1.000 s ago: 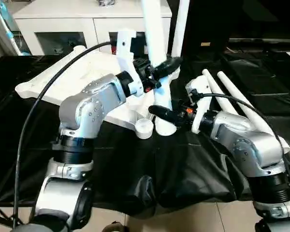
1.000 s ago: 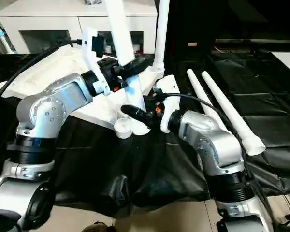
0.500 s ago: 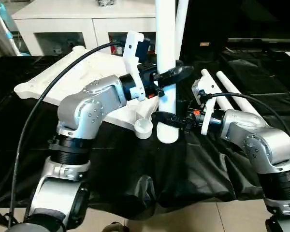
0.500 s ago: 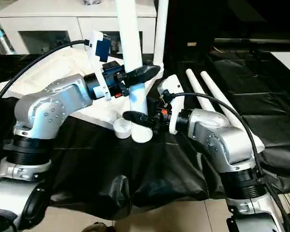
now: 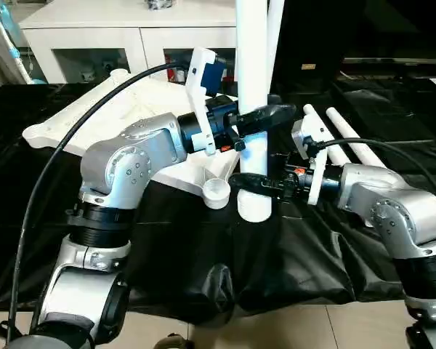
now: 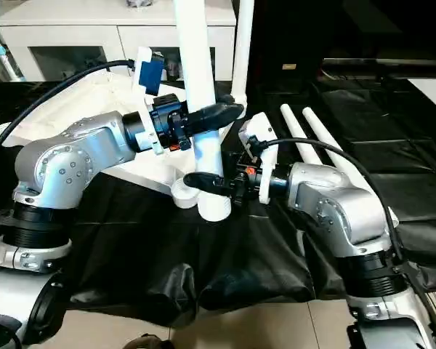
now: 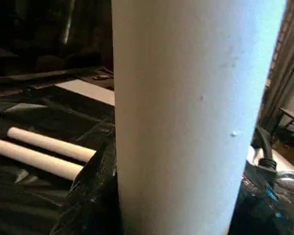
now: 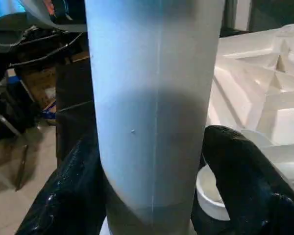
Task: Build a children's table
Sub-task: Pick table leg
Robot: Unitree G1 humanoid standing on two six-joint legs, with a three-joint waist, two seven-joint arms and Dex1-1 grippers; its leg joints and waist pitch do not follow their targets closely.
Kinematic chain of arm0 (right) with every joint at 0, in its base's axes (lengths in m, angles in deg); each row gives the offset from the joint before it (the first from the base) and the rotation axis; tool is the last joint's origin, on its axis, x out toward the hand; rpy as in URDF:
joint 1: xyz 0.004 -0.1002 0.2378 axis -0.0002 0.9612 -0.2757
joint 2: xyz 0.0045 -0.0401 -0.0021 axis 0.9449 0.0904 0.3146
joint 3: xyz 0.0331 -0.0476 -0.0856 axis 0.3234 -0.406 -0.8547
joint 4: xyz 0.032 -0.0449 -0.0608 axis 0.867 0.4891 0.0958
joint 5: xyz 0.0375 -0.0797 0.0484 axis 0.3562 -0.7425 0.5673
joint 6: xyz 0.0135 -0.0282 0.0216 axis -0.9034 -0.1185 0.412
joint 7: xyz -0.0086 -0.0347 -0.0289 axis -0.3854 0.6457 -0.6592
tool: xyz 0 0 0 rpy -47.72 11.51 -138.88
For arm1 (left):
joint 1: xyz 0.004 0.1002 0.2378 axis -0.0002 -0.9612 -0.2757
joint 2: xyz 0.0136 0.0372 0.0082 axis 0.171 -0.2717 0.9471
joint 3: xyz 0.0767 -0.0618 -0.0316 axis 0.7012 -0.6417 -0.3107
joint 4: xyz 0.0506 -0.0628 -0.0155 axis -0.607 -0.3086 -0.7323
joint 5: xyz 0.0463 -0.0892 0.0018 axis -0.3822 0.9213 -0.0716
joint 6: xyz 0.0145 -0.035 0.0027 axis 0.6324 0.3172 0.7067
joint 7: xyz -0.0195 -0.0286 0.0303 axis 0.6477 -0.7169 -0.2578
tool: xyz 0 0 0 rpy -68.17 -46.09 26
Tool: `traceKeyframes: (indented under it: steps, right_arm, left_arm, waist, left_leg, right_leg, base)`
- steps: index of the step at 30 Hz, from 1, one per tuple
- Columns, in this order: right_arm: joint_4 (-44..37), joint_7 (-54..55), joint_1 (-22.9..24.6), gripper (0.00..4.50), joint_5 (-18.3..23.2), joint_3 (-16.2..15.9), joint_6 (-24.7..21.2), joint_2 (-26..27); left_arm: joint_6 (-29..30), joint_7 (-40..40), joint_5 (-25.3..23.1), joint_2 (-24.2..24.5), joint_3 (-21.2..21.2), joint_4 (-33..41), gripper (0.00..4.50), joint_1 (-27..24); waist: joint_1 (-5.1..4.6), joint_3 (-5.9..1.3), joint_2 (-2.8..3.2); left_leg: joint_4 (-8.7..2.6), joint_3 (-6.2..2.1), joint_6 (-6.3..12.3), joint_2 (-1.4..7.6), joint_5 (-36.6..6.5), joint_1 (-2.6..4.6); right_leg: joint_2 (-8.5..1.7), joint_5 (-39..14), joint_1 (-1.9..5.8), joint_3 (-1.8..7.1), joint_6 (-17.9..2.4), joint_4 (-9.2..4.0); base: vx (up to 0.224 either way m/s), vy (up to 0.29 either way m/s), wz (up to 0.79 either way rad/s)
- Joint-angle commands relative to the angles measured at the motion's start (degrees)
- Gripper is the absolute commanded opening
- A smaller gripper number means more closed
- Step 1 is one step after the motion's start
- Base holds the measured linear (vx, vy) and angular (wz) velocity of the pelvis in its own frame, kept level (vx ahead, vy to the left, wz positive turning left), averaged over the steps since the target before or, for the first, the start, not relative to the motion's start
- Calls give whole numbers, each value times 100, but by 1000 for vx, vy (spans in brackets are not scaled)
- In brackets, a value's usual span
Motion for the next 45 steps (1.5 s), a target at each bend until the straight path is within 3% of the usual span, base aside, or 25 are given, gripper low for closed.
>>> traceKeyframes:
  steps: [1,11,26,45]
  right_arm:
    - [-47,-58,-53,312,-35,27,-74,-124]
    - [-115,-165,-48,380,-3,-37,-131,-227]
    - [-67,-210,-82,380,194,37,-276,-100]
    - [-71,-254,-59,210,257,54,-325,-107]
  left_arm:
    - [28,145,13,117,86,156,185,-43]
    - [-50,197,-58,179,104,126,185,-32]
    - [-38,250,79,126,57,164,184,-14]
    - [-162,313,-14,156,107,96,184,18]
  waist:
    - [3,-465,-123]
    - [9,-471,-130]
    - [10,-474,-124]
    - [14,-478,-105]
  left_leg:
    - [-352,-194,218,358,-904,152]
    - [-342,-193,225,355,-840,149]
    - [-338,-194,228,350,-848,147]
    - [-338,-198,196,355,-871,151]
  right_leg:
    - [-429,-1537,279,269,-994,-421]
    - [-432,-1564,280,271,-978,-413]
    - [-429,-1574,281,267,-986,-415]
    - [-428,-1505,282,267,-1010,-408]
  base:
    - [0,0,0]
    - [0,0,0]
    - [0,0,0]
    - [0,0,0]
